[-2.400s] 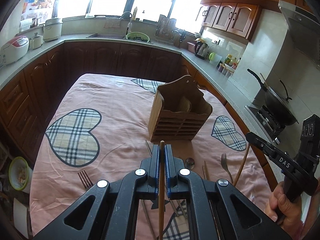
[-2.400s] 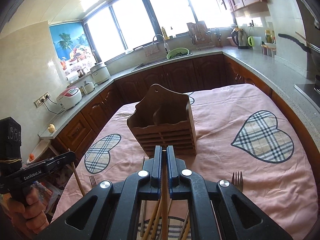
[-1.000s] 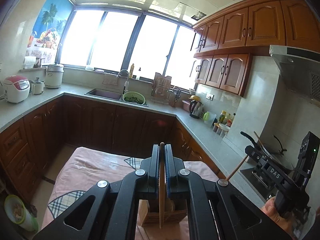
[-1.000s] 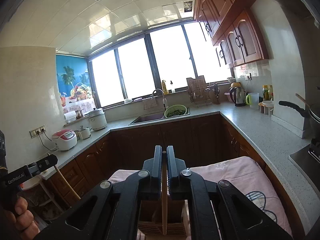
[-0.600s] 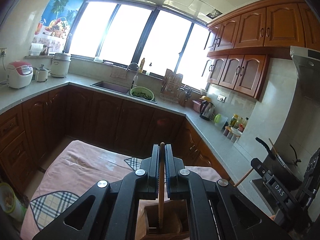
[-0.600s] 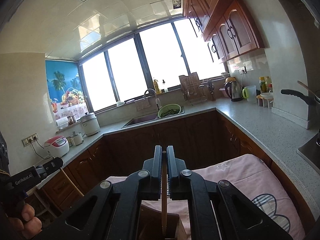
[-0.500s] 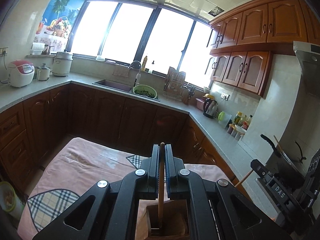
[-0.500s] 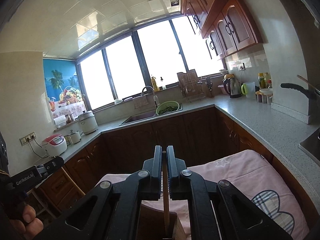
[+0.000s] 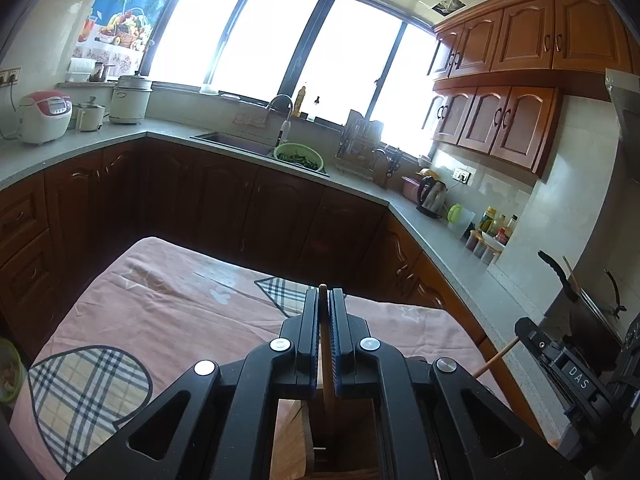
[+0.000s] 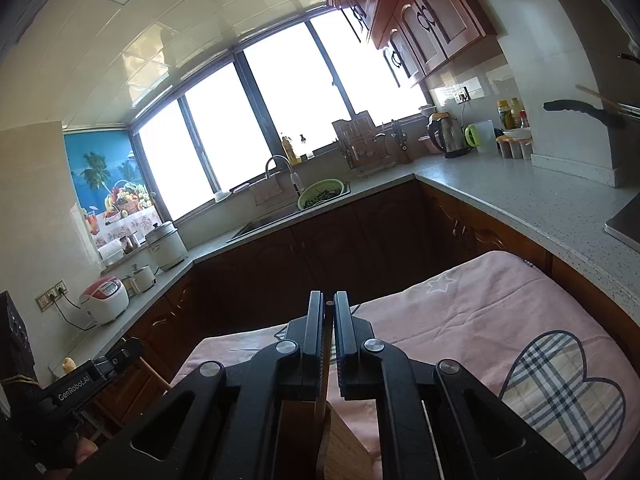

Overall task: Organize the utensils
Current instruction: 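Open both tools to release the chopsticks into the holder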

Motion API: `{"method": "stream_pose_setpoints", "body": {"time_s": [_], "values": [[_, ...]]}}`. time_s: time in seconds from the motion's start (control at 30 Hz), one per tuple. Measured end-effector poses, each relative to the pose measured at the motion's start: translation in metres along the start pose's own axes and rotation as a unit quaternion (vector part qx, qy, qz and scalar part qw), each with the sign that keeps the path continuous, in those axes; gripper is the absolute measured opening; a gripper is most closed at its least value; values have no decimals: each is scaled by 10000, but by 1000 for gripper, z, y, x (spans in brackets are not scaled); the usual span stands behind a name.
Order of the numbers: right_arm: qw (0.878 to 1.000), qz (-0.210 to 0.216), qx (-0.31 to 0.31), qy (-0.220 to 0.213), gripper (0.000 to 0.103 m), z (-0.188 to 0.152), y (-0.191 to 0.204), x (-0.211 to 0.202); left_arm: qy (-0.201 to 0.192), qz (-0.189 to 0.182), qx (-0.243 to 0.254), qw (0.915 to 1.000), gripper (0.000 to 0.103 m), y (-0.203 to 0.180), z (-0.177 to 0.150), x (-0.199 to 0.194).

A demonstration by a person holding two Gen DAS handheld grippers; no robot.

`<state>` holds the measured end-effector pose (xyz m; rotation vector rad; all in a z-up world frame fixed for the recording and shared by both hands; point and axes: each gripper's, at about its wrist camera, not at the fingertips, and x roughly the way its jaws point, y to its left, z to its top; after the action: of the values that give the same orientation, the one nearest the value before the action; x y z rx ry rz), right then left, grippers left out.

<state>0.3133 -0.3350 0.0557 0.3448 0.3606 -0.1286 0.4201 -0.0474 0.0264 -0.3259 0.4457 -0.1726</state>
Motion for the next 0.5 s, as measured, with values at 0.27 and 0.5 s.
{"method": "stream_pose_setpoints", "body": {"time_s": [0.27,0.5], "values": [[9998,-2,-48,178,9,3,6,5,103,-44,86,9999,4,6,5,-5],[9997,131,55,175,69,4,4,-3,73,-71,-21,9999,44,18,9,-21]]}}
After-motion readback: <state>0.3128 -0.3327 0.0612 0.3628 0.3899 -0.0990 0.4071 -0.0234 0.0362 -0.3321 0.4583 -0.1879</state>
